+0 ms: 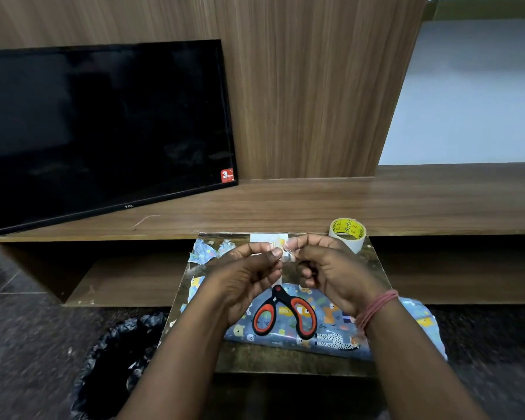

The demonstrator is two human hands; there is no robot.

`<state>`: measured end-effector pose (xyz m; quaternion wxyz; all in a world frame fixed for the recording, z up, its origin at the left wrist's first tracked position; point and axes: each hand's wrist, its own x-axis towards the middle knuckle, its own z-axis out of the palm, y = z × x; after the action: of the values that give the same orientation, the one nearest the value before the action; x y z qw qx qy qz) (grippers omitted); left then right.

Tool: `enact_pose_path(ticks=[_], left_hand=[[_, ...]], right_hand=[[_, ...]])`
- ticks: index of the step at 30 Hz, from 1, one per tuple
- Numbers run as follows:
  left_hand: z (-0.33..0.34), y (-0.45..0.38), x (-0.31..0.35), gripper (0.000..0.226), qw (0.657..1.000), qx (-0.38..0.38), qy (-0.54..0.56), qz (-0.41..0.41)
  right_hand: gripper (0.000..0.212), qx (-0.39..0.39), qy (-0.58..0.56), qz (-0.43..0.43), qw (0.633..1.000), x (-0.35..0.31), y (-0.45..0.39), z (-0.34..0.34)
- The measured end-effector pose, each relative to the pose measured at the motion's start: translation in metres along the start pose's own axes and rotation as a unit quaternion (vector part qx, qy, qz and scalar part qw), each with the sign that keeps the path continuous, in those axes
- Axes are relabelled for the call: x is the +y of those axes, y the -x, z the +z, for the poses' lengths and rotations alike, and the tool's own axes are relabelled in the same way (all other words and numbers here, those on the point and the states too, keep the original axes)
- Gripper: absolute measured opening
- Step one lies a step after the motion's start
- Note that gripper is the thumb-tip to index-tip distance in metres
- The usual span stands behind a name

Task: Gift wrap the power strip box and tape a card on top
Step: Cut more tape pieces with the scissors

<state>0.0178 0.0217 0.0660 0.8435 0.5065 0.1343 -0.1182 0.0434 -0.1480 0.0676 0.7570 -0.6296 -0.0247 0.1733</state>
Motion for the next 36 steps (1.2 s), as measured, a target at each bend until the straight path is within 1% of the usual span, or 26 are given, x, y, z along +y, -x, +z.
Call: enact_pose_path(ticks=[3, 6, 7, 13, 19, 22, 23, 24, 25, 27, 30, 32, 34, 36], left_hand=[[-0.002, -0.002, -0.002, 0.008, 0.999, 0.033, -0.007, 0.008], [-0.005, -0.005, -0.002, 0.011, 0.997, 0.064, -0.031, 0.029], [-0.005, -0.006, -0.002, 0.013, 0.995, 0.074, -0.046, 0.037], [-0.01, -0.007, 0.0, 0.015, 0.984, 0.11, -0.113, 0.082], [-0.009, -0.009, -0.002, 0.007, 0.951, 0.148, -0.205, 0.176], [-0.011, -0.011, -0.004, 0.008, 0.917, 0.183, -0.277, 0.22], [-0.014, -0.012, -0.002, 0.01, 0.911, 0.199, -0.276, 0.234], [-0.019, -0.013, 0.002, 0.011, 0.915, 0.206, -0.251, 0.239], [-0.024, -0.013, 0.006, 0.011, 0.925, 0.205, -0.218, 0.233], [-0.032, -0.011, 0.014, 0.013, 0.95, 0.175, -0.173, 0.193], [-0.024, -0.003, 0.01, 0.027, 0.981, 0.09, -0.151, 0.083], [-0.014, 0.0, 0.002, 0.037, 0.99, 0.041, -0.129, 0.032], [-0.006, 0.001, -0.004, 0.042, 0.992, 0.007, -0.122, 0.02], [-0.001, 0.0, -0.008, 0.037, 0.992, -0.007, -0.127, 0.027]], right_hand=[[0.012, 0.019, 0.035, -0.012, 0.999, 0.002, 0.0, -0.002], [0.009, 0.061, 0.128, -0.041, 0.989, 0.004, 0.001, -0.002], [0.008, 0.067, 0.144, -0.047, 0.986, 0.005, 0.0, -0.002], [0.005, 0.085, 0.179, -0.048, 0.979, 0.004, -0.005, -0.004], [0.006, 0.079, 0.187, -0.055, 0.978, 0.003, -0.004, 0.001], [0.009, 0.095, 0.198, -0.063, 0.974, 0.001, -0.002, 0.001], [0.01, 0.111, 0.206, -0.07, 0.97, -0.001, -0.001, -0.002], [0.01, 0.125, 0.208, -0.078, 0.967, -0.003, 0.0, -0.007], [0.01, 0.131, 0.2, -0.084, 0.967, -0.004, 0.0, -0.013], [0.011, 0.117, 0.172, -0.088, 0.974, -0.004, 0.001, -0.021], [0.01, 0.097, 0.185, -0.078, 0.975, -0.002, 0.0, -0.017], [0.006, 0.088, 0.2, -0.073, 0.973, -0.001, -0.001, -0.01], [0.005, 0.076, 0.221, -0.068, 0.97, 0.001, -0.002, -0.004], [0.009, 0.057, 0.266, -0.068, 0.96, 0.003, 0.0, 0.0]])
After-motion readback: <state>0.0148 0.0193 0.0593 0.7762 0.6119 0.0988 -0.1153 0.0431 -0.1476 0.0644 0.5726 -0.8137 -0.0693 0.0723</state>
